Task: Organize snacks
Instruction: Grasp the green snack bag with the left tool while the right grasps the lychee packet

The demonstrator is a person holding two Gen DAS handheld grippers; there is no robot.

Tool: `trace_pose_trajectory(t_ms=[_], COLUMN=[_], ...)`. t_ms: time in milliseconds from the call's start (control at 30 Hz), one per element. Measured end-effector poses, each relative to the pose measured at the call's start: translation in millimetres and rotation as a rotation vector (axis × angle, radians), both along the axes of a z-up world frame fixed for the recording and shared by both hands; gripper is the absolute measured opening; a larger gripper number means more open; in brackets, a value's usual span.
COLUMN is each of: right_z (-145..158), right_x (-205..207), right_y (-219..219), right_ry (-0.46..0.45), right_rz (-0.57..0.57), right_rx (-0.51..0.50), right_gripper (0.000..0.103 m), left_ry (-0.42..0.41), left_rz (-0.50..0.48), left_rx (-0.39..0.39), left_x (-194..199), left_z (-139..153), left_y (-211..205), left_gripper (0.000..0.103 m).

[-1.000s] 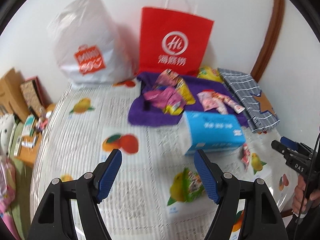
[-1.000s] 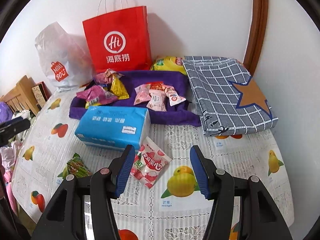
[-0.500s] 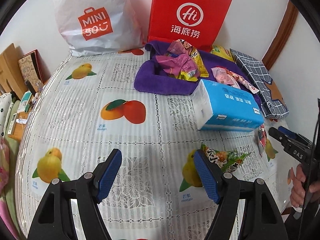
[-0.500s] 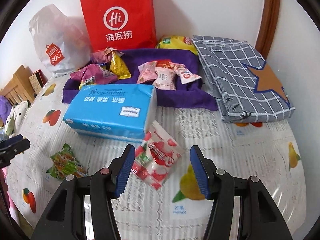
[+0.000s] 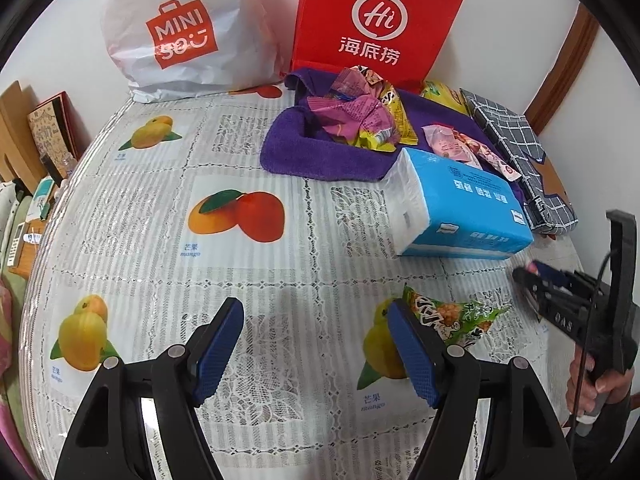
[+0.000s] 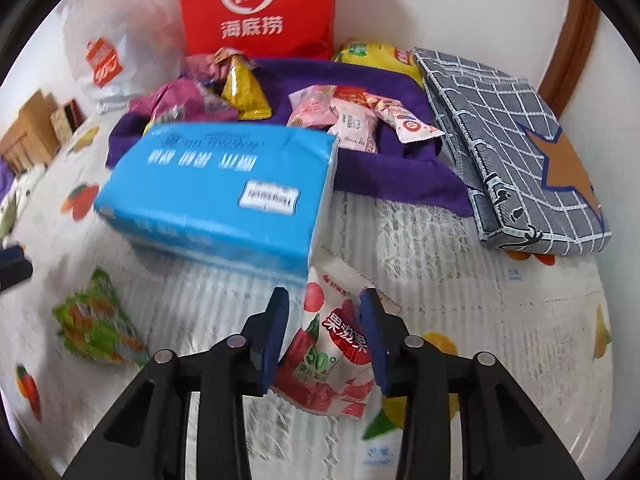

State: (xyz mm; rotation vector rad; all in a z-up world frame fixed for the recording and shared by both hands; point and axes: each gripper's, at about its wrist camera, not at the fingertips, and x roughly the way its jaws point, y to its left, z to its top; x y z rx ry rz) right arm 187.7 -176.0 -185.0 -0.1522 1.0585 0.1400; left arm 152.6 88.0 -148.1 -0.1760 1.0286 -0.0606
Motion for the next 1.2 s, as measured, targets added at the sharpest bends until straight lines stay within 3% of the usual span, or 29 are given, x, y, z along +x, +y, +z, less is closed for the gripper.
trace_pose_trajectory(t_ms=[200, 233, 300, 433, 833, 1033, 1200], right_z=[4.3, 7.1, 11.9, 13.0, -13.8, -19.5, -19.3], right_x=[-24.8, -29.3, -35.4, -41.1, -33.1, -34.6, -35.4], right_y=[-12.7, -15.8, -20.7, -29.7, -31.5, -16.8, -23.0], right_ry=[0.014, 0.003, -0.026, -0.058, 0.045, 0.016, -0.004], right_rz=[0.044, 0.041, 0.039, 0.027, -0.004, 0.021, 0.011], right_rx=[-0.010, -0.014, -0.009, 0.012, 0.168, 0.099, 0.080], right_gripper=[0.036, 0.040, 0.059, 0.065, 0.066, 0.066, 0.060], left_ry=[-0.002, -0.003, -0.002, 0.000, -0.025, -0.039, -0.036], left_rz=[-0.017, -0.020, -0.024, -0.026, -0.061, -0.126, -0.183], left_rx=[-0.012, -0.012, -0.014, -0.028, -0.044, -0.057, -0.070], left_x=[0.3, 0.3, 0.1, -1.3, -11.8, -14.5, -15.1], left_z=[-0.9, -1.1, -1.8, -2.2, 5.4, 8.0, 4.7], left_y=[-5.5, -5.8, -7.2, -8.1, -14.9, -33.5, -54.3], left_gripper=[0.073, 0.073, 0.073, 0.073, 0.073, 0.073, 0.073])
